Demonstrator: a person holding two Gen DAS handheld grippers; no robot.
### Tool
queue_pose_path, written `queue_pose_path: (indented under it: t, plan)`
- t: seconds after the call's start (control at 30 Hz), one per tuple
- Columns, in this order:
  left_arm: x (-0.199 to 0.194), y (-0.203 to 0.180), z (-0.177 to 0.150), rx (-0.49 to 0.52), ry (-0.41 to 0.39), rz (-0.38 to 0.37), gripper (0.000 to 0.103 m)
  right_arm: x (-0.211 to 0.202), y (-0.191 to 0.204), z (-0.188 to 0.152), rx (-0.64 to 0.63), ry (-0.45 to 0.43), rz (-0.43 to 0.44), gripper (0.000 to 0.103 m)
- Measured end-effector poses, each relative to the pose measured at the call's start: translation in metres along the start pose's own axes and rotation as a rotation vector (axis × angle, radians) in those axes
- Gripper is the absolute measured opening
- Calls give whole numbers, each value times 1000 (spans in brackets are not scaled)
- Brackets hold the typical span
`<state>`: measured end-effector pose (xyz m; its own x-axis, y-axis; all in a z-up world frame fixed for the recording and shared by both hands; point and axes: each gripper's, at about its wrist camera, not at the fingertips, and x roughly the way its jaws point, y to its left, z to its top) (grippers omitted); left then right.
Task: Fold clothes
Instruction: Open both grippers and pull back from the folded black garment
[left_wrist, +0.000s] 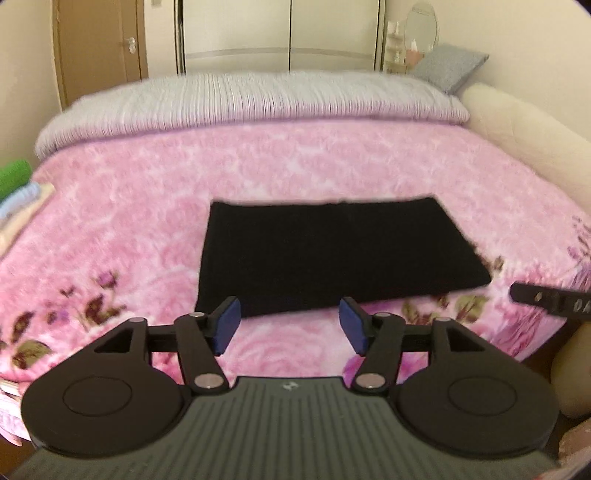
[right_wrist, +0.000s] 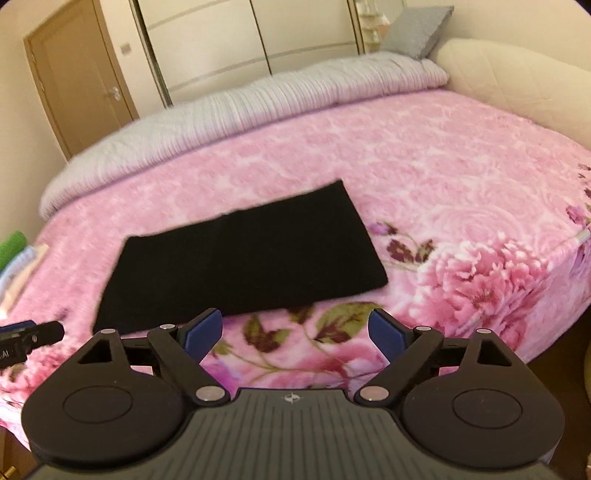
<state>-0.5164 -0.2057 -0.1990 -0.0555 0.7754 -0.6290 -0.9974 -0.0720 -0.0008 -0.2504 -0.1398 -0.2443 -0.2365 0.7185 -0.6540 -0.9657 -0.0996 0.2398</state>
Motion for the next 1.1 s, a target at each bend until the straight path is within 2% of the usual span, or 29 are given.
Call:
queue_pose_path:
  t: [0.17, 0.47, 0.8, 1.1]
  plan:
    - [-29, -16, 10, -1, -62, 16, 65, -18, 6, 4, -7, -33, 1, 89]
    - [-30, -28, 2, 6, -19, 22, 65, -25, 11, 2, -23, -34, -5, 89]
    - [-1, -10, -9, -11, 30, 30, 68, -4, 18, -5, -34, 24, -64, 89]
    - [40, 7, -13, -37, 89, -6, 68, 24, 27, -7, -65, 86, -126, 89]
